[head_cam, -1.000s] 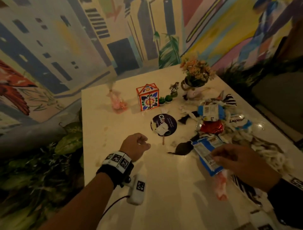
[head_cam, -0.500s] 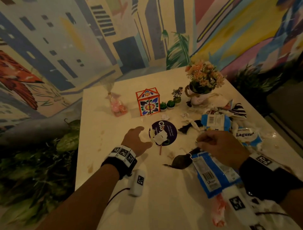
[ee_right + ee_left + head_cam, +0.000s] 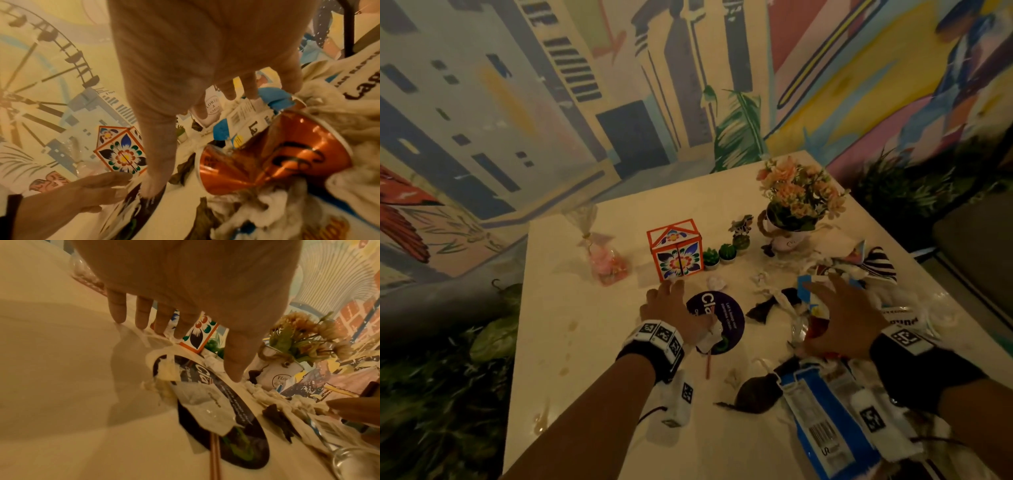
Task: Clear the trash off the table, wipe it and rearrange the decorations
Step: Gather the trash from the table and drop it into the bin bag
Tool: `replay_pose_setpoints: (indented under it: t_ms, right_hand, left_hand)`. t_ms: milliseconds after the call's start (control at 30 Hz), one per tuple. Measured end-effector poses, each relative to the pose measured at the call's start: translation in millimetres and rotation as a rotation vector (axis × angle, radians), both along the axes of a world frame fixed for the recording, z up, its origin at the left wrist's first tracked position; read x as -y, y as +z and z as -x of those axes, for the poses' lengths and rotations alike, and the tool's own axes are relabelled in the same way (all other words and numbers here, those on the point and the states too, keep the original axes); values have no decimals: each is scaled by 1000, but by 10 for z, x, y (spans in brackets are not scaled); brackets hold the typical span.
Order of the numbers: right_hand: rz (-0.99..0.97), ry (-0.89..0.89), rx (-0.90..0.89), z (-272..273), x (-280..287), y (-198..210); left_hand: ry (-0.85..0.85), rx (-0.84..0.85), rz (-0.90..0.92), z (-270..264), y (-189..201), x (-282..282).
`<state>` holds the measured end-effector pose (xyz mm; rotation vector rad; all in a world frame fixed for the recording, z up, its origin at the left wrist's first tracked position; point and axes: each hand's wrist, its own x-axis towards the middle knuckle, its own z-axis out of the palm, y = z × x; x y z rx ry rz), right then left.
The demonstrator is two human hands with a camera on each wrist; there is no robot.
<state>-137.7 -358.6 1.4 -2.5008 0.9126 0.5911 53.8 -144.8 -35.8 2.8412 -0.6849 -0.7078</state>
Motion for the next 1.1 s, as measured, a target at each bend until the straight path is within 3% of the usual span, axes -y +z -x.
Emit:
replay_pose_setpoints:
  t_ms: [200, 367, 600, 667, 800, 900, 1000, 1100]
  right_hand:
    - [85, 152, -209, -128, -141, -159]
    - [74, 156, -74, -118, -188, -275]
    - [38, 193, -47, -146, -285, -248]
    - [19, 161, 10, -155, -301, -238]
    - [-6, -3, 300, -277, -311, -174]
    - [52, -77, 414, -493, -288, -147]
    - [76, -68, 309, -679, -247, -153]
    - [115, 70, 101, -787, -247, -182]
  left_hand:
    - [-206, 54, -10, 67, -45, 28]
    - [-245, -8, 79, 158, -110, -118]
    - [-194, -80, 171, 229, -138, -92]
    - [-239, -86, 139, 232, -120, -80]
    - [-320, -20, 93, 200, -107, -83]
    - [-253, -20, 162, 183, -118, -90]
    - [-97, 6, 235, 205, -116, -48]
    - [-76, 26, 160, 281, -163, 12]
